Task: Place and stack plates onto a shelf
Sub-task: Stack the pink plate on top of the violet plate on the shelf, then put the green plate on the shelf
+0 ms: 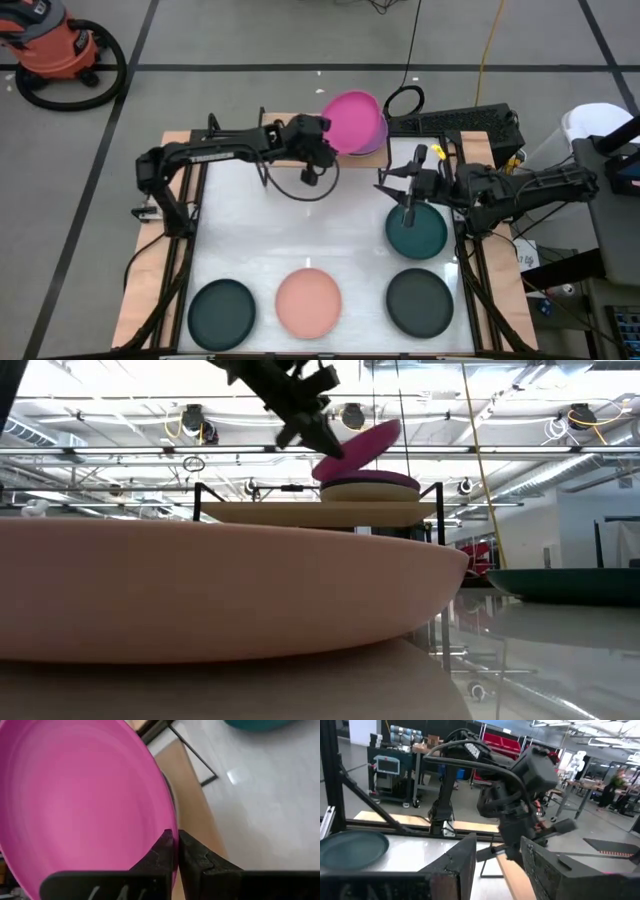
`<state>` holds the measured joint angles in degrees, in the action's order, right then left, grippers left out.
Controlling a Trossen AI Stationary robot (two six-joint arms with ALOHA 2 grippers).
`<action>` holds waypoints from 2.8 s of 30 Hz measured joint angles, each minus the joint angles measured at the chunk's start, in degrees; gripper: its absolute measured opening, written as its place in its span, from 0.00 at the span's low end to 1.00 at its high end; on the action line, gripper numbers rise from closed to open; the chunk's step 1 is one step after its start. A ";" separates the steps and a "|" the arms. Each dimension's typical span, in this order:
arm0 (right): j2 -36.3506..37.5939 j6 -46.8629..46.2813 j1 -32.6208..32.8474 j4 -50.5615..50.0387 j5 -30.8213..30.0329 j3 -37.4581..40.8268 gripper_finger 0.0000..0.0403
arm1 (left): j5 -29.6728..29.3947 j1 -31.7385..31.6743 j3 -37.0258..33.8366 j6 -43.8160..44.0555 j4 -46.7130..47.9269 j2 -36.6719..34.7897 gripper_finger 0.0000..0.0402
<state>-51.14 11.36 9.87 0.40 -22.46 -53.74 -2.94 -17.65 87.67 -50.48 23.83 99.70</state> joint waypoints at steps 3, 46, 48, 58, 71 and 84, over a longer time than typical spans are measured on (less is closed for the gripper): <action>-0.02 -0.16 0.00 -0.85 0.03 0.00 0.35 | -0.55 -0.02 0.20 0.01 -1.31 1.46 0.07; -1.07 -8.71 0.07 -15.66 0.05 0.02 0.35 | -22.63 15.13 -3.68 26.84 16.97 -39.42 0.54; -1.15 -11.31 0.07 -19.56 -0.02 0.01 0.35 | -22.62 17.45 -7.13 29.18 16.37 -44.30 0.51; -6.65 -20.95 0.01 -33.02 0.02 0.00 0.35 | -22.55 26.40 -33.40 34.49 1.85 -63.23 0.42; -17.93 -42.25 -0.02 -51.25 4.93 0.00 0.35 | -22.60 28.38 -60.97 35.96 -30.12 -68.94 0.42; -27.16 -51.20 0.00 -46.13 15.42 4.71 0.35 | -22.60 28.65 -66.72 34.67 -39.15 -68.98 0.42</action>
<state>-78.30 -39.84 9.87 -45.73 -7.03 -49.02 -25.54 11.00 20.95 -15.81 -15.32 30.72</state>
